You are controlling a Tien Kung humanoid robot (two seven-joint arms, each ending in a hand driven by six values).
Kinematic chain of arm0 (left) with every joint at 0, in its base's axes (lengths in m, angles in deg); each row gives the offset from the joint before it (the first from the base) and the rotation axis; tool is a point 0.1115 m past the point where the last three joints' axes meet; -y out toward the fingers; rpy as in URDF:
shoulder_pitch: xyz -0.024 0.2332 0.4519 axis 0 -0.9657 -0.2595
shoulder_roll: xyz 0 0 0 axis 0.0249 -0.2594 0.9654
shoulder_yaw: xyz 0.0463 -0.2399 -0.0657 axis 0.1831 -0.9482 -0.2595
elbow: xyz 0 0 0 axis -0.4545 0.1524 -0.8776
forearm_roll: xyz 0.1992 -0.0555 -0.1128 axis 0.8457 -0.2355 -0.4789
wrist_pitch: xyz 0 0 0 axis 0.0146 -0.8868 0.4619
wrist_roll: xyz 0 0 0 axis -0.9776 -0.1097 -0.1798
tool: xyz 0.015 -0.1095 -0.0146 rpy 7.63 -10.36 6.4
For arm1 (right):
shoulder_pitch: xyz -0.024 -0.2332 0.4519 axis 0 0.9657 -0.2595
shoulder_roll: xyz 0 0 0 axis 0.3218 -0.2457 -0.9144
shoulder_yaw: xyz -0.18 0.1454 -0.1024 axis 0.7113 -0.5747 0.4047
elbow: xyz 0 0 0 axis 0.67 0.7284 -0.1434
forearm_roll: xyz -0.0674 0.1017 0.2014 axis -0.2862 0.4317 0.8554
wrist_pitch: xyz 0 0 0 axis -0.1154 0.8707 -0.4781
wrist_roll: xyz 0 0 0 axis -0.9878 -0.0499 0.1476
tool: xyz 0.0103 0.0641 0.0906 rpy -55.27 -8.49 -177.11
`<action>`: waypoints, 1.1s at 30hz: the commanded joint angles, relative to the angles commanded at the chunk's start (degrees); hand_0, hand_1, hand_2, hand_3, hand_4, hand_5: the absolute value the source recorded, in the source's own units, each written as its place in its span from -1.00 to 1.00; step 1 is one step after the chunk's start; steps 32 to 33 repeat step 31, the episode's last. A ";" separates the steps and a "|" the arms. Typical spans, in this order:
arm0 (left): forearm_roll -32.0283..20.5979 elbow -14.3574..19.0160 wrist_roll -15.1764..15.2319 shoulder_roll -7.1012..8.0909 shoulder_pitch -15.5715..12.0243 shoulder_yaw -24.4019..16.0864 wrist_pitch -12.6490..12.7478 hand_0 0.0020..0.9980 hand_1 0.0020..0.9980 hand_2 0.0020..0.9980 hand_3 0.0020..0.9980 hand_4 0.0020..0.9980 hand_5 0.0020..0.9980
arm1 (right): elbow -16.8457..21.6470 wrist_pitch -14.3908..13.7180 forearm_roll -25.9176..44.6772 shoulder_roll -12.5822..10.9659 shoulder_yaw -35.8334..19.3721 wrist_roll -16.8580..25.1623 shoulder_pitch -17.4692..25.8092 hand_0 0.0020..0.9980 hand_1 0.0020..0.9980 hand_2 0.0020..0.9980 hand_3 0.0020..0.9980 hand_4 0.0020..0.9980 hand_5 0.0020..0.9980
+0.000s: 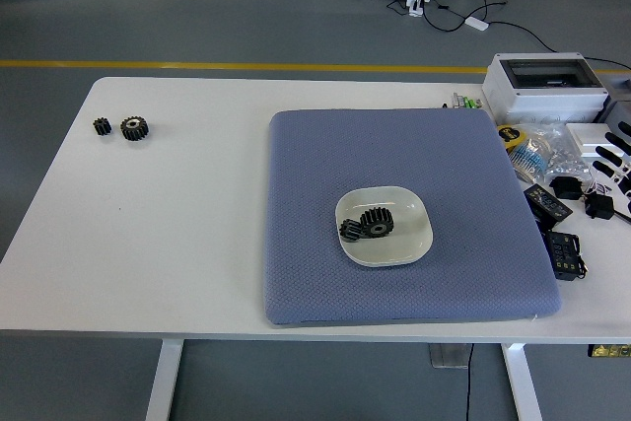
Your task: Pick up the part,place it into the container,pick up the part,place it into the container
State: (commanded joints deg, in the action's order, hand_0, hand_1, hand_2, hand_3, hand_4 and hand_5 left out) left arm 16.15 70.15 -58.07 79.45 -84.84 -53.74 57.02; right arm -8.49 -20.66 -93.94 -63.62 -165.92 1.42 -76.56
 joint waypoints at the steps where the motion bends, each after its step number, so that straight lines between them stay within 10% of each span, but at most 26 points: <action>1: 0.08 0.00 -0.03 0.00 0.01 -0.03 -0.02 0.41 0.42 0.44 0.16 0.37 0.25 | 0.02 -0.01 0.02 -0.02 0.00 0.02 0.05 0.70 0.63 0.70 0.73 1.00 0.94; 33: 1.51 0.00 0.15 0.00 0.38 -4.07 0.19 0.41 0.41 0.43 0.15 0.38 0.25 | 0.39 -0.26 -0.84 -1.68 1.41 -0.30 -1.76 0.69 0.63 0.70 0.73 1.00 0.84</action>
